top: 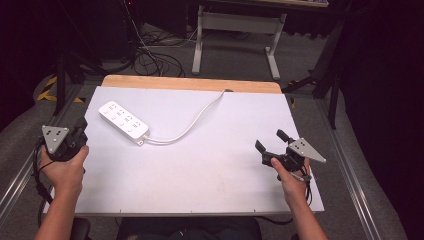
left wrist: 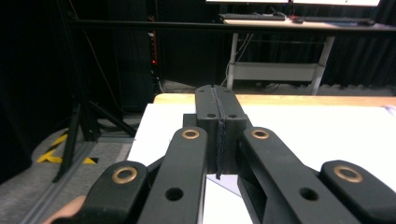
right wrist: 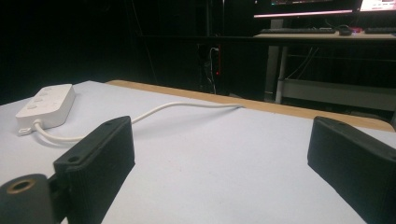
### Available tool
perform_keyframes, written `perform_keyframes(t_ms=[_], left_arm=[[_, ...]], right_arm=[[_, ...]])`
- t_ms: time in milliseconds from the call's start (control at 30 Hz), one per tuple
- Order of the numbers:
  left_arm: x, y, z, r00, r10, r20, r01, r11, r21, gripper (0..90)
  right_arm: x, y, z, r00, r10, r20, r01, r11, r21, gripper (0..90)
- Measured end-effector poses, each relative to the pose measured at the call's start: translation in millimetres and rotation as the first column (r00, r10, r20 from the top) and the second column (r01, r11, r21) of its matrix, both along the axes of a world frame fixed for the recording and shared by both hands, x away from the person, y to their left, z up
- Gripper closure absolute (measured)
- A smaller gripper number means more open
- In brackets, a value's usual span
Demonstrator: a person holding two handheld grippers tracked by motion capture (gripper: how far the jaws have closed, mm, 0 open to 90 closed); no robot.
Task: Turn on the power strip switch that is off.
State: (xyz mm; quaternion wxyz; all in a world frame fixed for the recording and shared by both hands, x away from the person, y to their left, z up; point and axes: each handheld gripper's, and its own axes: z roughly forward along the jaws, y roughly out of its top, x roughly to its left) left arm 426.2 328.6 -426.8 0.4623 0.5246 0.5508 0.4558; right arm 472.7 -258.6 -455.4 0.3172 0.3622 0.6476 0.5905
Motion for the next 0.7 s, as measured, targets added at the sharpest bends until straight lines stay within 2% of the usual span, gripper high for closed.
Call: perform_keyframes(t_ms=[133,333,533,633,700], left_arm=[[6.8,1.8,2.8,0.9997,-0.002,-0.025,0.003,0.999,0.045,90.0],[18.5,8.5,-0.2,0.9967,-0.003,-0.081,0.008,0.9986,0.053,90.0],[35.8,12.6,-3.1,0.9873,-0.016,-0.158,0.025,0.9984,0.051,90.0],[43.3,10.3,-1.1,0.9836,-0.021,-0.179,0.03,0.9985,0.046,90.0],[47.9,8.2,2.3,0.9769,-0.031,-0.211,0.041,0.9981,0.045,90.0]], right_arm=[[0.6,0.2,-0.7,1.0,0.003,-0.004,-0.003,1.0,-0.002,7.8],[1.3,1.1,-2.0,0.9999,0.001,-0.017,-0.001,1.0,-0.01,7.8],[2.8,2.3,-2.7,0.9997,-0.002,-0.024,0.001,1.0,-0.012,7.9],[2.6,1.5,-2.8,0.9997,-0.001,-0.024,0.0,1.0,-0.014,7.9],[2.6,1.3,-2.8,0.9996,0.0,-0.028,0.0,1.0,-0.012,7.9]])
